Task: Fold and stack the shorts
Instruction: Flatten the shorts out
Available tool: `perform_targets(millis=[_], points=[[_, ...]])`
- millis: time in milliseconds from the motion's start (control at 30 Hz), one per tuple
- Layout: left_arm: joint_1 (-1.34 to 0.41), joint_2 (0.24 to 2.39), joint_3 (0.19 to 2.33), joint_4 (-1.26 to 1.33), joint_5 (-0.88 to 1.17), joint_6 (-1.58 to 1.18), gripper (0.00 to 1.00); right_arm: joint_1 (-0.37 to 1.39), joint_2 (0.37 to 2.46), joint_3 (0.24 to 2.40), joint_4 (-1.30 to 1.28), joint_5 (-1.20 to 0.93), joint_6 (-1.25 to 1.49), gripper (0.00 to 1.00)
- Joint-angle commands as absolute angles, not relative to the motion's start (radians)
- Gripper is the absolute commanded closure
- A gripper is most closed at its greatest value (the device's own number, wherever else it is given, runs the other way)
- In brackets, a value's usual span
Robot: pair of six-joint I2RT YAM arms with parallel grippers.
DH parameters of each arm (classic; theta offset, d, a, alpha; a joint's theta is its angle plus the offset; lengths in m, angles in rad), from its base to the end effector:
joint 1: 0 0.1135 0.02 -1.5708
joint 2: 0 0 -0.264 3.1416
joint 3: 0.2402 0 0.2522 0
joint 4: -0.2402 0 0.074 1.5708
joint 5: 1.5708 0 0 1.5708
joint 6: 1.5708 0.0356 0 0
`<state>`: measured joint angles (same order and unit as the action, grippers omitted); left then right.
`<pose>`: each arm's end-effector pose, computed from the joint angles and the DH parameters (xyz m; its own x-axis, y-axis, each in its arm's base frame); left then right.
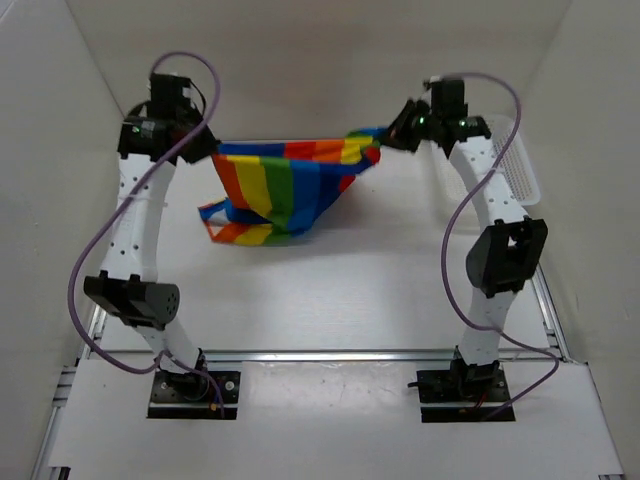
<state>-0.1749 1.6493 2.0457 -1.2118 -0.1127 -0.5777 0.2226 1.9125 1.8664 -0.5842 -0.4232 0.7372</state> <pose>0.3143 -0.0515 0.4470 -0.6535 -0.4356 -0.6190 -0.3102 0.9001 -0.3058 0.4278 0.1118 0.3481 -0.7784 0.4522 -0.4354 -0.0022 0.6916 0.7223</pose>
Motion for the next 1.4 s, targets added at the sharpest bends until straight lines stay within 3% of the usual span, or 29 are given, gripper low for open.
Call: perform_targets(millis=[0, 67, 133, 433, 467, 500, 567, 633, 733, 800, 867, 967, 1033, 1167, 1267, 1367], points=[[-0.092, 1.680, 2.336, -1.266, -0.103, -0.489, 0.90, 0.187, 1.945, 2.301, -0.779, -0.413, 0.603, 1.00], [-0.043, 1.622, 2.370, -1.235, -0.040, -0.489, 0.90, 0.187, 1.855, 2.293, -0.779, -0.361, 0.583, 1.00], [-0.019, 1.484, 2.278, -1.137, -0.031, -0.489, 0.90, 0.187, 1.772, 2.136, -0.747, -0.270, 0.558, 1.00], [-0.028, 1.028, 1.397, -1.003, 0.132, -0.577, 0.90, 0.279, 1.182, 1.091, -0.583, -0.040, 0.633, 0.98], [-0.043, 0.941, 1.217, -1.003, 0.146, -0.613, 0.80, 0.291, 1.146, 1.024, -0.583, -0.029, 0.646, 0.77], [-0.043, 0.901, 1.128, -1.003, 0.158, -0.626, 0.60, 0.305, 1.111, 0.962, -0.600, -0.029, 0.658, 0.60], [-0.043, 0.821, 0.931, -1.015, 0.179, -0.658, 0.07, 0.305, 1.014, 0.832, -0.638, -0.044, 0.682, 0.20], [-0.043, 0.808, 0.870, -1.043, 0.179, -0.667, 0.00, 0.305, 0.941, 0.798, -0.685, -0.031, 0.695, 0.12], [-0.043, 0.818, 0.886, -1.069, 0.154, -0.676, 0.00, 0.305, 0.897, 0.816, -0.779, -0.003, 0.695, 0.09], [-0.043, 0.848, 0.932, -1.083, 0.126, -0.676, 0.08, 0.305, 0.888, 0.841, -0.828, 0.008, 0.695, 0.09], [-0.043, 0.870, 0.954, -1.113, 0.088, -0.667, 0.28, 0.305, 0.888, 0.841, -0.842, -0.021, 0.695, 0.16], [-0.043, 0.911, 0.954, -1.153, 0.012, -0.682, 0.42, 0.305, 0.888, 0.764, -0.818, -0.107, 0.727, 0.30], [-0.043, 0.936, 0.911, -1.164, 0.003, -0.710, 0.40, 0.305, 0.870, 0.706, -0.784, -0.165, 0.773, 0.36], [-0.043, 0.980, 0.884, -1.118, 0.038, -0.790, 0.22, 0.305, 0.836, 0.565, -0.690, -0.294, 0.863, 0.40], [-0.043, 1.055, 0.809, -1.025, 0.051, -0.837, 0.23, 0.305, 0.798, 0.523, -0.680, -0.305, 0.894, 0.40], [-0.032, 1.193, 0.767, -0.950, 0.060, -0.838, 0.32, 0.305, 0.773, 0.523, -0.680, -0.296, 0.894, 0.38]])
